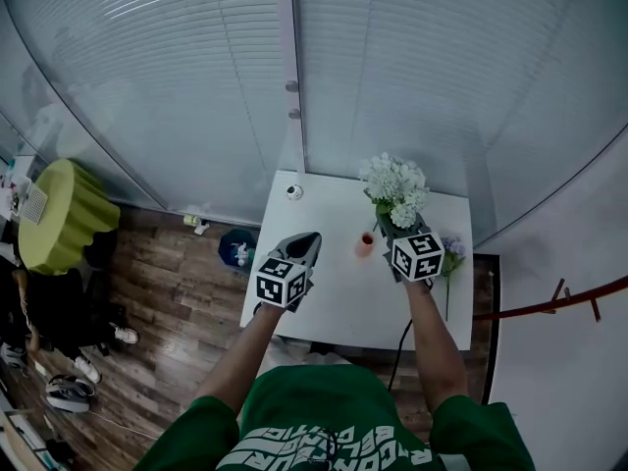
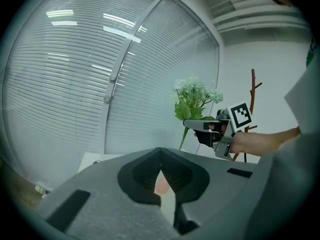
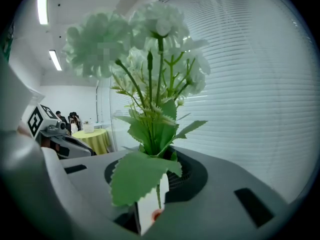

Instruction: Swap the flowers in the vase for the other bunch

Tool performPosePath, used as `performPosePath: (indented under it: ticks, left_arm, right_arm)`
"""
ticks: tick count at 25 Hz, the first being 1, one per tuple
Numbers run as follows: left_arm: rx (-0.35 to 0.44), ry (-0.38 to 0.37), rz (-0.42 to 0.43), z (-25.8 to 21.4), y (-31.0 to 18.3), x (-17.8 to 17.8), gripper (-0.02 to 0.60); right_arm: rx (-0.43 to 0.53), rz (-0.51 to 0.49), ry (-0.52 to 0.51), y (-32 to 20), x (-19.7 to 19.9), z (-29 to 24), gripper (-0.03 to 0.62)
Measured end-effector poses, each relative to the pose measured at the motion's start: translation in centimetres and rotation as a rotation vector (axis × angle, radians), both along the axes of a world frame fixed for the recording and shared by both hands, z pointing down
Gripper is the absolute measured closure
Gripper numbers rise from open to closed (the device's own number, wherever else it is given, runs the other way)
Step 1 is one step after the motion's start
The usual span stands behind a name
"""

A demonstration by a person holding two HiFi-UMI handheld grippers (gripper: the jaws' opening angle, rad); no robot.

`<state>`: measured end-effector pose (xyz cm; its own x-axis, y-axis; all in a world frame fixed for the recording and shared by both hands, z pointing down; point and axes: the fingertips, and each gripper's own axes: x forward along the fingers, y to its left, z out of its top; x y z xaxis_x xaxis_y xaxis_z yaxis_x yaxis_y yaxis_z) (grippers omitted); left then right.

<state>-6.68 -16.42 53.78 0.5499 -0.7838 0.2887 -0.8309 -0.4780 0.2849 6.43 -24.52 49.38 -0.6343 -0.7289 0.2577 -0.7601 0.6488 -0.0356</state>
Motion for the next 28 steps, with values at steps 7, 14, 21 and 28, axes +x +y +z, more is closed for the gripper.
performPosePath:
  ticks: [7,14,21,28]
  left_arm:
    - [0.016,-0.008,-0.087,-0.5,0.9,-5.1,0.574]
    - [0.006,-0.007,-0.195,0.3,1.9,-10.7,0.574]
    - [-0.002,-0.010,-0.254,2.6,2.0,-14.0,0.574]
    - [-0.016,0.006,-0.239,2.8,1.5,-16.3,0.574]
  right_arm:
    - [-0.044,-0.079,-0.031,1.0,-5.8,0.4,0.519]
    - [-0.101,-0.194,-0.060,1.7,-13.0,1.7,0.519]
    - [-0.151,-0.250,-0.068,1.2,-17.2,4.9,0.519]
    - [-0.278,-0.226,-0.070,0.3,-19.6,7.5,0.519]
